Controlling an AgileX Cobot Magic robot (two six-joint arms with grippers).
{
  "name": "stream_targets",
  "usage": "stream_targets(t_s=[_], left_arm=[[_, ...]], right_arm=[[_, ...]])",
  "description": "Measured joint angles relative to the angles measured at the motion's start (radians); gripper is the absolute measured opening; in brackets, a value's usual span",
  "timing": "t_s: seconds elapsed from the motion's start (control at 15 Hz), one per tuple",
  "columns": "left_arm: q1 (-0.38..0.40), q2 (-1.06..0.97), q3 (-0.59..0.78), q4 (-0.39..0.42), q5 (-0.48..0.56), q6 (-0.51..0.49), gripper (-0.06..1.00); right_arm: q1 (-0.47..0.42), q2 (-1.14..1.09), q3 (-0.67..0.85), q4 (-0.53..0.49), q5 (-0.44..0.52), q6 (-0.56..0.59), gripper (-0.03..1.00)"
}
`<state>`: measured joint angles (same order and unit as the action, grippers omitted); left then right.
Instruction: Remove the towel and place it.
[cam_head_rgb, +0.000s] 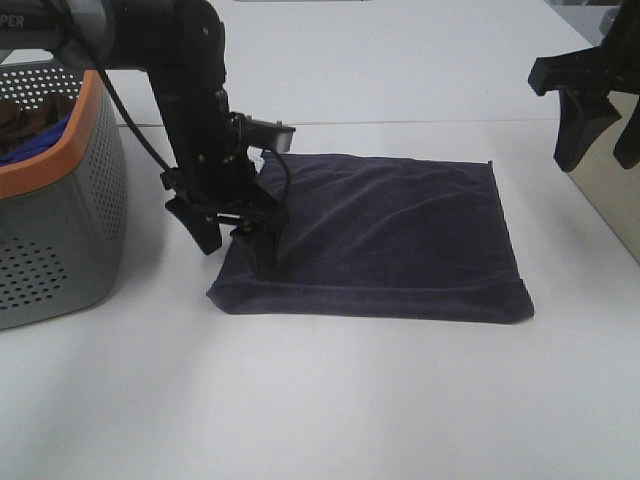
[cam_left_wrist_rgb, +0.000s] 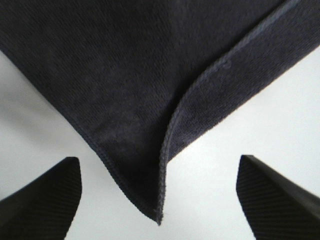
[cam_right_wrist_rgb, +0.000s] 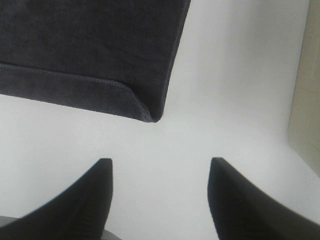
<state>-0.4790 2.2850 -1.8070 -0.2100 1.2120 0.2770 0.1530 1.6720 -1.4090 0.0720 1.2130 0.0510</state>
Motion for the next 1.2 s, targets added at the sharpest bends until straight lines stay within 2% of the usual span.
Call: stream_targets(t_s=[0.2, 0.4, 0.67, 0.73, 0.8, 0.93, 1.07, 1.13, 1.2], left_arm=[[0.0, -0.032, -0.105, 0.0, -0.001, -0.027, 0.79], [0.0, -0.102, -0.189, -0.008, 0.001, -0.096, 0.79], [0.005, -0.196, -0.237, 0.0, 0.002, -0.192, 0.8], [0.007, -0.221, -0.237, 0.035, 0.003, -0.23, 0.8], [0.008, -0.246, -0.237, 0.104, 0.003, -0.263, 0.8], [0.013, -0.3, -0.237, 0.228, 0.004, -0.307, 0.8], [0.028, -0.357, -0.227, 0.294, 0.003, -0.334, 0.8], [0.088, -0.45, -0.145, 0.307, 0.003, -0.357, 0.8], [0.144, -0.495, -0.091, 0.313, 0.003, -0.368, 0.8]], right_arm=[[0.0, -0.069, 0.0, 0.0, 0.001, 0.049, 0.5], [0.0, -0.153, 0.0, 0.0, 0.002, 0.076, 0.5], [0.0, -0.25, 0.0, -0.001, 0.003, 0.078, 0.51], [0.0, -0.279, 0.0, -0.004, 0.004, 0.083, 0.54], [0.0, -0.306, 0.0, -0.008, 0.004, 0.084, 0.61], [0.0, -0.337, 0.0, -0.02, 0.004, 0.084, 0.86], [0.0, -0.35, 0.0, -0.064, 0.005, 0.101, 0.94], [0.0, -0.366, 0.0, -0.146, 0.005, 0.132, 0.96], [-0.001, -0.378, 0.0, -0.182, 0.005, 0.144, 0.96]])
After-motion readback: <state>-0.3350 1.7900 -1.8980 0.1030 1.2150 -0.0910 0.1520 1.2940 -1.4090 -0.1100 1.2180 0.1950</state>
